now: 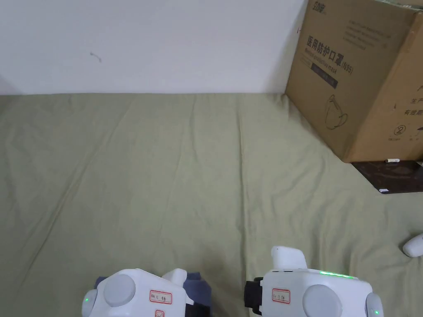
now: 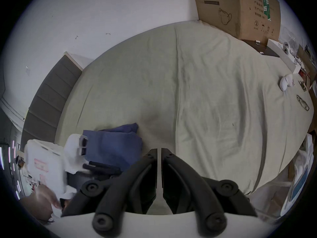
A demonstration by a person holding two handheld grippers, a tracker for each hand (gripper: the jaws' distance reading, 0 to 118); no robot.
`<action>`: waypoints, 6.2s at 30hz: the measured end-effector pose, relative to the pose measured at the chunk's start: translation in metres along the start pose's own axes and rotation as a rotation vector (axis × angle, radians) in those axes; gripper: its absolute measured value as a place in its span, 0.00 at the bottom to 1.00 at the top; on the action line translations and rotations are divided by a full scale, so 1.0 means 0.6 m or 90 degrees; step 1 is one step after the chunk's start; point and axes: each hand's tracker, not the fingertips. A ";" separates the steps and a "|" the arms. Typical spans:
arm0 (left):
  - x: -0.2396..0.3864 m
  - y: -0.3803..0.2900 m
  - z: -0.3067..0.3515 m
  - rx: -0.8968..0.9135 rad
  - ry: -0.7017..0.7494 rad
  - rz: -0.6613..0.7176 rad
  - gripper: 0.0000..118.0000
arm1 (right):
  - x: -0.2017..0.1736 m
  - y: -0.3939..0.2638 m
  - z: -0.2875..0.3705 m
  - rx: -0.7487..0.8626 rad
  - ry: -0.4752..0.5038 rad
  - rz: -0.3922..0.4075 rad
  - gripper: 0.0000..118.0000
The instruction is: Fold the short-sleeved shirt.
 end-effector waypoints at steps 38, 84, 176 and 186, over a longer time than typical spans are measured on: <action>-0.281 -0.057 0.292 0.239 -0.089 0.185 0.95 | -0.012 -0.018 -0.152 -0.157 0.160 -0.013 0.04; -0.252 -0.092 0.489 0.289 0.051 0.016 0.19 | -0.300 -0.001 -0.027 0.012 0.025 0.064 0.04; 0.341 -0.130 0.338 0.837 0.520 -0.361 0.05 | -0.149 0.072 0.337 0.586 -0.028 0.162 0.04; 0.335 -0.144 0.381 0.875 0.522 -0.334 1.00 | -0.161 0.063 0.332 0.629 -0.021 0.134 1.00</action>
